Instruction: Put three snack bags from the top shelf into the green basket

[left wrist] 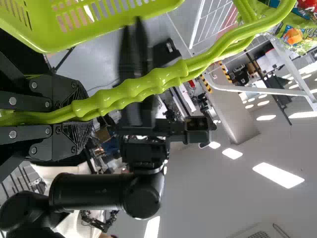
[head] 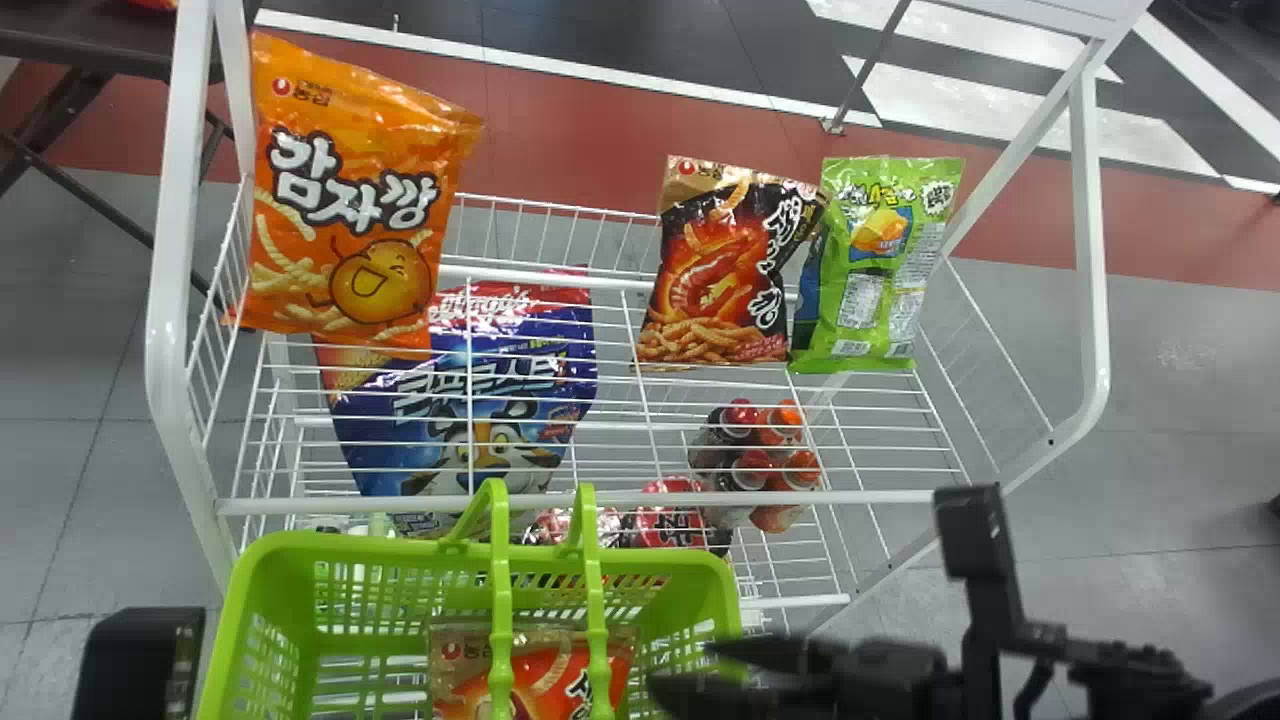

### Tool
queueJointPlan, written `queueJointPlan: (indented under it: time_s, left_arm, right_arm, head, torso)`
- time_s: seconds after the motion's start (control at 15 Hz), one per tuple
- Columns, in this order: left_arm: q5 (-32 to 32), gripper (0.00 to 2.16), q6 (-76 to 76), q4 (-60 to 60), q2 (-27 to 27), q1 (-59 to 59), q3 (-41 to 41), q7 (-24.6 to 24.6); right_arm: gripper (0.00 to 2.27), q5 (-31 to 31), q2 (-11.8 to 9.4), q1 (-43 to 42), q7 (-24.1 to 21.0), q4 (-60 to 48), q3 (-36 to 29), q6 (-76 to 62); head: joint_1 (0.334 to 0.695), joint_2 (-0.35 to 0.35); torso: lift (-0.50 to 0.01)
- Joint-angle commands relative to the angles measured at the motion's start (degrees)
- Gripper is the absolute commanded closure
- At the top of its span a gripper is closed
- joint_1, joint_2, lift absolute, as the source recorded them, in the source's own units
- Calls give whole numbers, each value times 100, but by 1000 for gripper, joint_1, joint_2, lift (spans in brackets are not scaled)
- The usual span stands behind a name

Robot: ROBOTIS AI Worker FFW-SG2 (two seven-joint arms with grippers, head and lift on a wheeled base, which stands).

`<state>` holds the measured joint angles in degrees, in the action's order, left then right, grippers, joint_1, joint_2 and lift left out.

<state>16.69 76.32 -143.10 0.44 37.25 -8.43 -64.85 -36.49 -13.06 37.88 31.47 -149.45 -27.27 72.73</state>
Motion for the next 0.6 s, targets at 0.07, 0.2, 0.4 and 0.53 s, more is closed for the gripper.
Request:
queueJointPlan:
  time_s: [0.07, 0.2, 0.4, 0.53]
  left_arm:
    - [-34, 1507, -7, 10, -9, 54, -80, 7]
    - [-87, 1507, -7, 10, -17, 54, -142, 16]
    - [-166, 1507, -7, 37, -17, 63, -221, 34]
    - [-210, 1507, 11, 37, -9, 54, -265, 51]
  right_arm:
    - [87, 696, 172, -246, 8, 733, 328, -3954]
    - [87, 1347, 190, -598, -467, 1137, 671, -4833]
    - [87, 1900, 137, -1371, -1056, 2069, 1057, -5132]
    - [87, 2076, 111, -1855, -1319, 2675, 1286, -5167]
  head:
    - [695, -350]
    - [695, -350]
    - [695, -350]
    - [695, -350]
  torso:
    - [-45]
    - [-45]
    - [-45]
    - [-45]
